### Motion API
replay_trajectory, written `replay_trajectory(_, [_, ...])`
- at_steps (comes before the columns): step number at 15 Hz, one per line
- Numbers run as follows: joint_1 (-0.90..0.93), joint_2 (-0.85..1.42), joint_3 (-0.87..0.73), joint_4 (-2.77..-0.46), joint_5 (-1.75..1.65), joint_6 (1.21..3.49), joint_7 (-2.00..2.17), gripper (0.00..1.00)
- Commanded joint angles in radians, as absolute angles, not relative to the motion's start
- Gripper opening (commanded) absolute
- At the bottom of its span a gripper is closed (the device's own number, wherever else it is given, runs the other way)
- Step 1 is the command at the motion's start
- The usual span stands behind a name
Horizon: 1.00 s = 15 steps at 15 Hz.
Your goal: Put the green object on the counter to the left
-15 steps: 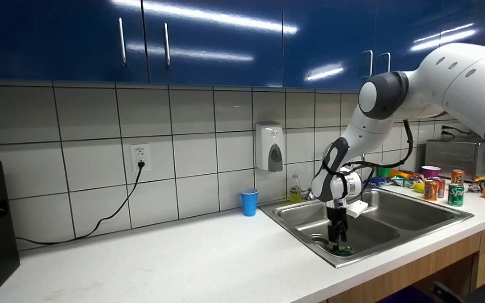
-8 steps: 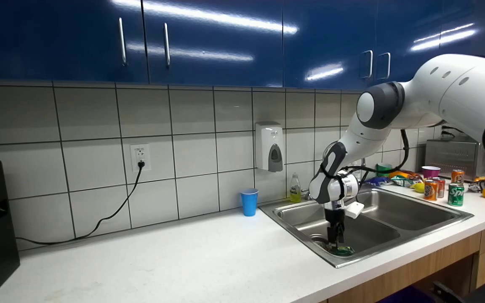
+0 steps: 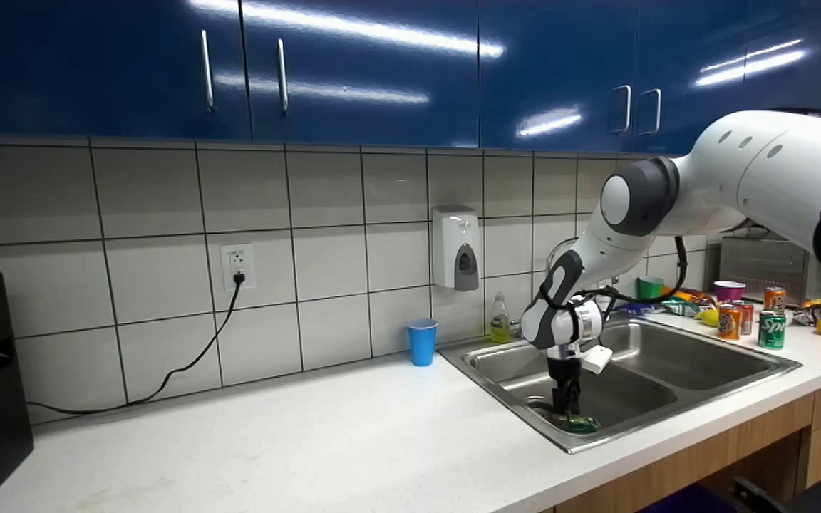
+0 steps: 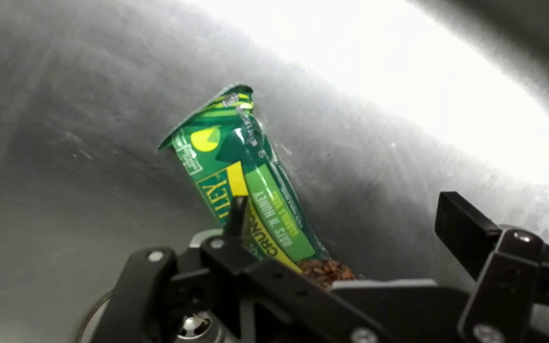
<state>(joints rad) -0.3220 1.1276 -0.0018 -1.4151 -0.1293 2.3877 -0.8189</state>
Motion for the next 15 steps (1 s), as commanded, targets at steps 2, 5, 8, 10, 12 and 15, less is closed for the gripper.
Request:
replay_trajectory(2, [-0.330,1.176,0.004,-1.311,-0.136,2.333,-0.866,1.00])
replay_trajectory(5, [-0.327,1.197,-0.001,-1.275,-0.138,2.325,-0.877,1.00])
replay_trajectory(8, [-0.328,1.218,-0.003,-1.242,-0.137,2.307,-0.884,1.00])
replay_trajectory(10, [-0.327,1.230,-0.008,-1.221,-0.139,2.292,-0.886,1.00])
replay_trajectory(12, [-0.328,1.243,-0.011,-1.199,-0.139,2.277,-0.891,1.00])
replay_trajectory(15, [-0.328,1.258,-0.014,-1.171,-0.138,2.257,-0.901,1.00])
